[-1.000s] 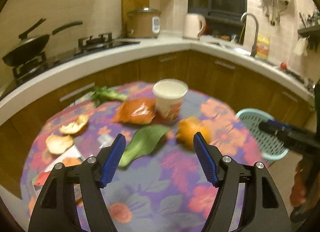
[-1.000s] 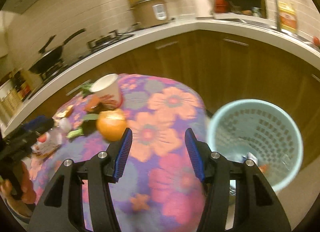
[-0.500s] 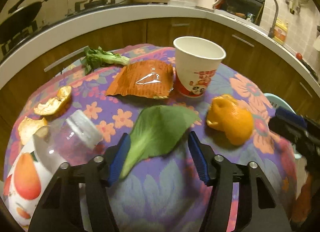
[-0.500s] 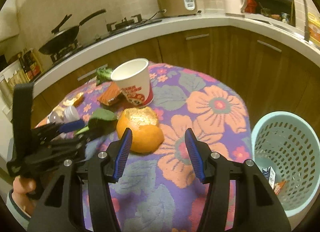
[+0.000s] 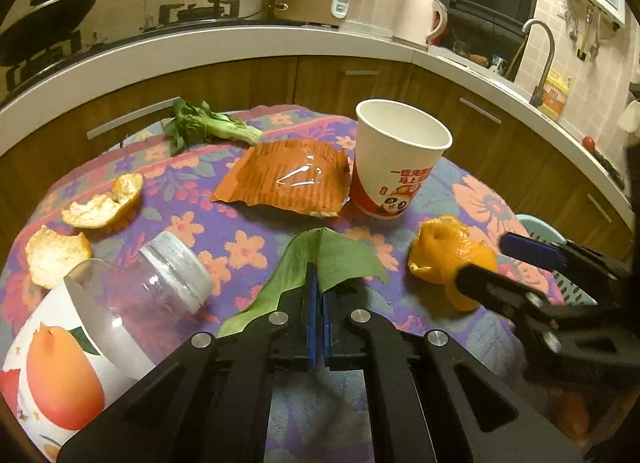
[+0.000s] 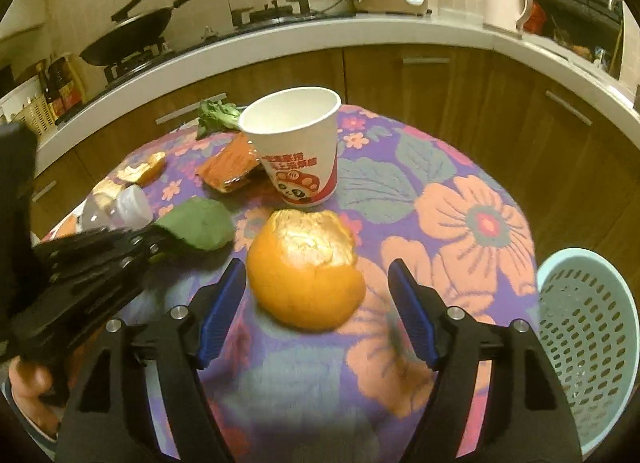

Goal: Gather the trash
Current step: 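Grasp the green leaf with the left gripper while the right grasps the orange peel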

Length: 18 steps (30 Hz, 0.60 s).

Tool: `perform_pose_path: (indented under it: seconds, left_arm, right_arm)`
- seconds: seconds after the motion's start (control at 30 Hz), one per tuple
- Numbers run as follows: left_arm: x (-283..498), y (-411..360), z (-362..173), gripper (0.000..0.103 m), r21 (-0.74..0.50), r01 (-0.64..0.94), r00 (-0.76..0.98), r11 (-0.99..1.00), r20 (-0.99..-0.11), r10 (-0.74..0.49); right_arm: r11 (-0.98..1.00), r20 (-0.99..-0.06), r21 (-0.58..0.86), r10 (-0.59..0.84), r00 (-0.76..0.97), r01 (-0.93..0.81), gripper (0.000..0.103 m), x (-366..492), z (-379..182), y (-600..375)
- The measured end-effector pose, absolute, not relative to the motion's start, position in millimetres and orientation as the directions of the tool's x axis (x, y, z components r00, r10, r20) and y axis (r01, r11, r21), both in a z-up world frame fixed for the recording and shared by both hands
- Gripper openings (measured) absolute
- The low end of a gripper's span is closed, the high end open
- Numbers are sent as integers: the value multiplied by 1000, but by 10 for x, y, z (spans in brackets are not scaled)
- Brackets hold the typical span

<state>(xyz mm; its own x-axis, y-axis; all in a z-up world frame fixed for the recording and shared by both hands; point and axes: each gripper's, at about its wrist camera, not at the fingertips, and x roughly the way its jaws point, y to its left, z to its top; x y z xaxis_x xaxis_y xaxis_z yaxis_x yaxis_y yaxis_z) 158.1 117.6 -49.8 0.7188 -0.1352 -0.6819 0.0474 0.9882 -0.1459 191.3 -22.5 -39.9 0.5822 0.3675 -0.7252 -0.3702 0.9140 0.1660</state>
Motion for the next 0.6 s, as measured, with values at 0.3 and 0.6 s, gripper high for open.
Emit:
perform_pose_path:
  seconds: [0.3, 0.6]
  left_arm:
    - [1531, 1150, -468, 0, -145, 67, 734, 987, -663, -148]
    - [1262, 980, -208, 0, -110, 123, 766, 986, -622, -165]
  right_arm:
    - [877, -758, 242, 438, 483, -416, 44, 2034, -498, -130]
    - [879, -706, 208, 438, 557, -428, 21, 1638, -325, -229]
